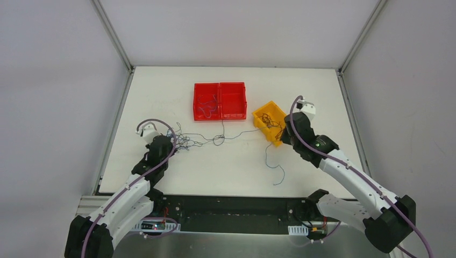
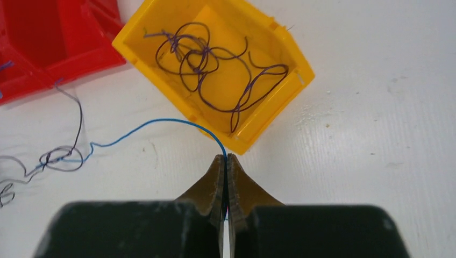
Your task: Untangle the cables
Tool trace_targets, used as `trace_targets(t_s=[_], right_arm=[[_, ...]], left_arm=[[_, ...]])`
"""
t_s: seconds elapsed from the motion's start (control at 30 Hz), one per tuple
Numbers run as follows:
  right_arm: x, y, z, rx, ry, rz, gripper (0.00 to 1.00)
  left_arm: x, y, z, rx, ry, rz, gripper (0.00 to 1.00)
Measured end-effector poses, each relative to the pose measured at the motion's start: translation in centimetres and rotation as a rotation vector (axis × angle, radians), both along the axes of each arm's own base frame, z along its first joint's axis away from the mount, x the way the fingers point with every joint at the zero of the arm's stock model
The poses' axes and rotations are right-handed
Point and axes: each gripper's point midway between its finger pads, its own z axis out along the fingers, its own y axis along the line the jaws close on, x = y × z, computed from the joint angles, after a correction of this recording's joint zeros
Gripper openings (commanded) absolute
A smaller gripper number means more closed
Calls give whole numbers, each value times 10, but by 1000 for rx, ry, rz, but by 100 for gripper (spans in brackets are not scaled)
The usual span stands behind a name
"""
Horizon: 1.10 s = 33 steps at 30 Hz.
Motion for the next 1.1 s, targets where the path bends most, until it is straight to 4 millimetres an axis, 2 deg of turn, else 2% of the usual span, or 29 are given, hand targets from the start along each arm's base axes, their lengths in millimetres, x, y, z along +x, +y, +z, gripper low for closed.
trace_targets(t_s=[0.07, 0.17, 0.3, 0.37, 0.47, 0.53, 0.63, 0.77, 0.93, 1.1], right_arm=[[5, -10, 7, -10, -28, -60, 0], [9, -40, 18, -24, -74, -211, 0], [5, -100, 34, -43, -132, -500, 0], [0, -122, 39, -48, -155, -599, 0], [-6, -133, 44, -40, -178, -650, 0], [-6, -131, 46, -25, -184, -638, 0], [-3, -116, 45, 23, -173, -544, 0], [-3, -89, 46, 91, -158, -381, 0], [-5, -54, 62, 174, -154, -166, 0], [-1, -13, 91, 239, -132, 24, 0]], left_arm=[[0, 2, 0, 3, -2, 10, 0], [-1, 10, 1, 6, -7, 64, 0], [-8, 29, 0, 18, -4, 194, 0], [-14, 38, -1, 26, 0, 257, 0], [-18, 45, -2, 30, 2, 308, 0], [-20, 47, -3, 34, 7, 320, 0], [-19, 44, -2, 37, 20, 298, 0], [-10, 27, -1, 30, 43, 182, 0], [0, 2, 1, 12, 45, 19, 0], [5, -12, 6, 2, 27, -68, 2]])
